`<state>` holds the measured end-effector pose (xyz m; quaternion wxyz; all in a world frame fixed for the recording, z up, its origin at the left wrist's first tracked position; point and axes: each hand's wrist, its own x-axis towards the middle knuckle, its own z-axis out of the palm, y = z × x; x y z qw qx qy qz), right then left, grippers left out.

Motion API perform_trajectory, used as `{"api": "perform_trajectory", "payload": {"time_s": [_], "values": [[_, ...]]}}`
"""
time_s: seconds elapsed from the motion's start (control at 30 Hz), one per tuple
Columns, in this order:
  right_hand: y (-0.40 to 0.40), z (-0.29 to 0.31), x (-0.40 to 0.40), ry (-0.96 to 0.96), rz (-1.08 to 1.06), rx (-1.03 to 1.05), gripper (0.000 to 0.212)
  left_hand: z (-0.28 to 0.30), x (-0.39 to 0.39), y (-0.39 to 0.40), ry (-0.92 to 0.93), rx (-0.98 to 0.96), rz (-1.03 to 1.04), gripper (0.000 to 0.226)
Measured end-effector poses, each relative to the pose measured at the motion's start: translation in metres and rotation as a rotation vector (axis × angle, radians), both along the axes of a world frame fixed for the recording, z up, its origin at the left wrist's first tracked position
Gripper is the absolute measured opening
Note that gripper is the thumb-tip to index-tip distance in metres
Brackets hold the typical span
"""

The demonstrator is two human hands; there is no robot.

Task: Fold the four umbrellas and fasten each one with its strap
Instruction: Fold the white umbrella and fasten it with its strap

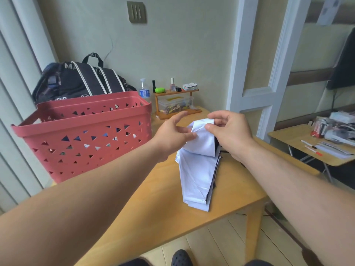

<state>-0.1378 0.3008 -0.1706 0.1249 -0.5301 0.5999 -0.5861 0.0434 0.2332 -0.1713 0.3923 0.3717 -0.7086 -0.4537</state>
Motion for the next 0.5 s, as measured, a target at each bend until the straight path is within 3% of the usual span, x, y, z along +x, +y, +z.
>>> {"api": "perform_trajectory", "payload": {"time_s": [0.1, 0.3, 0.5], "values": [[0.001, -0.003, 0.003, -0.010, 0.019, -0.001, 0.028, 0.003, -0.001, 0.004, 0.014, 0.019, -0.039, 0.078], [0.003, -0.007, 0.007, -0.030, 0.007, -0.019, 0.030, 0.003, 0.003, 0.006, 0.049, -0.037, 0.079, 0.077], [0.003, -0.006, 0.013, -0.064, 0.042, -0.026, 0.032, 0.002, 0.004, -0.001, 0.262, 0.168, 0.026, 0.043]]}}
